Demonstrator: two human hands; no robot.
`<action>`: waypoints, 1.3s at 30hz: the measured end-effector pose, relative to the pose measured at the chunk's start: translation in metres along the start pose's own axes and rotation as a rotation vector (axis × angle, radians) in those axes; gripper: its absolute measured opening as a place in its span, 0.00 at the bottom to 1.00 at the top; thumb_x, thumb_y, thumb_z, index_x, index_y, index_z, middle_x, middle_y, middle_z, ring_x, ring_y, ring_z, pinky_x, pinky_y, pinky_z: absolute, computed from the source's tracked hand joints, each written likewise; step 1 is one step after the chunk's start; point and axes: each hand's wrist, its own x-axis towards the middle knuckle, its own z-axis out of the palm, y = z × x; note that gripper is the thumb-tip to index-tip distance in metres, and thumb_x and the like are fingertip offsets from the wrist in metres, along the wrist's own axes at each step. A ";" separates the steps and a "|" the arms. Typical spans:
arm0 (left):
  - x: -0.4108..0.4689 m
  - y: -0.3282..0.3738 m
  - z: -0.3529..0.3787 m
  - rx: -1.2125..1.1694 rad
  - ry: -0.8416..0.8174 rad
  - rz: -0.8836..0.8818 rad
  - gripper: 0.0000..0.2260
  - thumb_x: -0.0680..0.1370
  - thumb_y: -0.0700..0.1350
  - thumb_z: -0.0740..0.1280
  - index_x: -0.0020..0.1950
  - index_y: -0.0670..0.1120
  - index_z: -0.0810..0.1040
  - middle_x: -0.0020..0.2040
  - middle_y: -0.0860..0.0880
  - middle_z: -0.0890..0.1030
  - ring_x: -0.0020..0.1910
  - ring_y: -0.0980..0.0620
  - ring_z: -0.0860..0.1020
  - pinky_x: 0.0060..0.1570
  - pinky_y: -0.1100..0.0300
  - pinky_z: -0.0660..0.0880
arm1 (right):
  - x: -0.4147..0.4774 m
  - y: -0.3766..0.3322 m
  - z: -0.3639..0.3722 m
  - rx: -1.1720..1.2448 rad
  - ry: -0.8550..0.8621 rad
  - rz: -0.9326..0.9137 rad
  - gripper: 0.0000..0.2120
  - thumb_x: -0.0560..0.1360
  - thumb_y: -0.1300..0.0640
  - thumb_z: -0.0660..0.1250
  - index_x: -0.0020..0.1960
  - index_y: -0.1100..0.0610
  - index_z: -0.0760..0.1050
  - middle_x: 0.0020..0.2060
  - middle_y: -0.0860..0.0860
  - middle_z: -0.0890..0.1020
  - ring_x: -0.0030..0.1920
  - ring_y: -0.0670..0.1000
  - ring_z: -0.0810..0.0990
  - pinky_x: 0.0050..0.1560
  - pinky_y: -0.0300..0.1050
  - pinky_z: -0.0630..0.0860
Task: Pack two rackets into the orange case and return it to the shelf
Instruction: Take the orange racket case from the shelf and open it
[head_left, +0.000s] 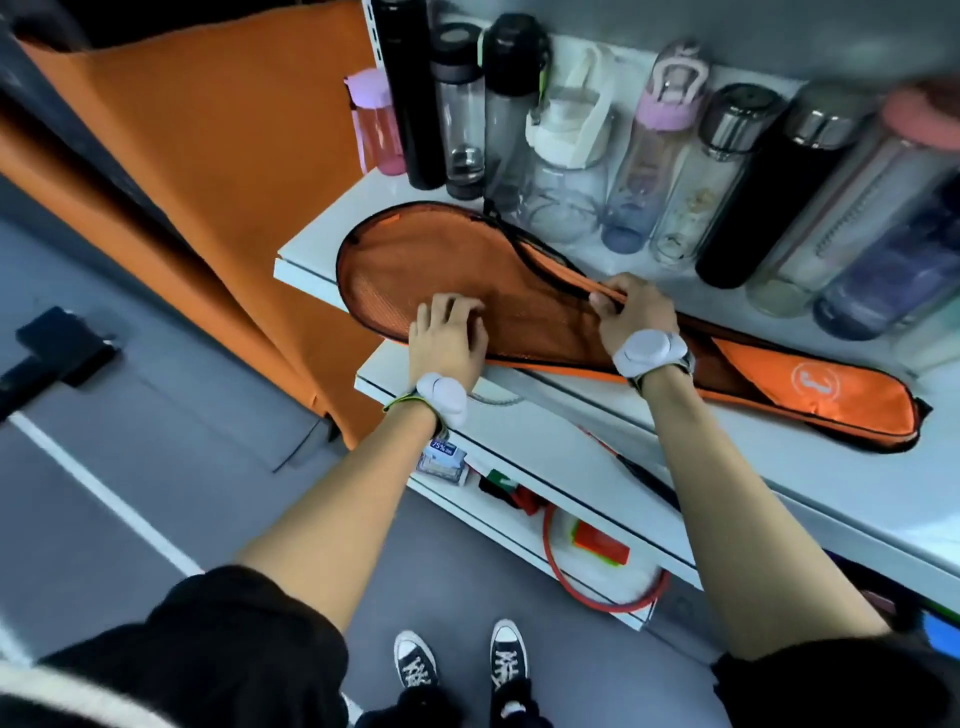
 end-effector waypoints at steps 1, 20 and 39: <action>-0.007 0.001 -0.003 -0.001 0.001 -0.008 0.12 0.80 0.45 0.59 0.59 0.47 0.78 0.60 0.45 0.76 0.55 0.41 0.72 0.52 0.49 0.70 | -0.004 -0.001 0.001 0.022 -0.018 0.007 0.12 0.80 0.50 0.65 0.59 0.53 0.79 0.55 0.56 0.84 0.61 0.60 0.78 0.56 0.50 0.78; -0.202 -0.124 -0.092 -0.354 0.162 -0.664 0.10 0.81 0.44 0.61 0.58 0.42 0.77 0.54 0.42 0.77 0.46 0.43 0.79 0.50 0.49 0.76 | -0.207 -0.148 0.140 0.128 -0.293 -0.389 0.06 0.76 0.55 0.72 0.51 0.55 0.85 0.49 0.55 0.86 0.53 0.60 0.82 0.55 0.51 0.77; -0.508 -0.284 -0.255 -0.490 0.633 -1.427 0.20 0.80 0.60 0.58 0.41 0.43 0.67 0.34 0.46 0.75 0.35 0.47 0.71 0.35 0.57 0.68 | -0.540 -0.267 0.329 -0.003 -1.261 -0.723 0.07 0.74 0.55 0.72 0.48 0.45 0.86 0.36 0.35 0.85 0.40 0.35 0.83 0.41 0.25 0.74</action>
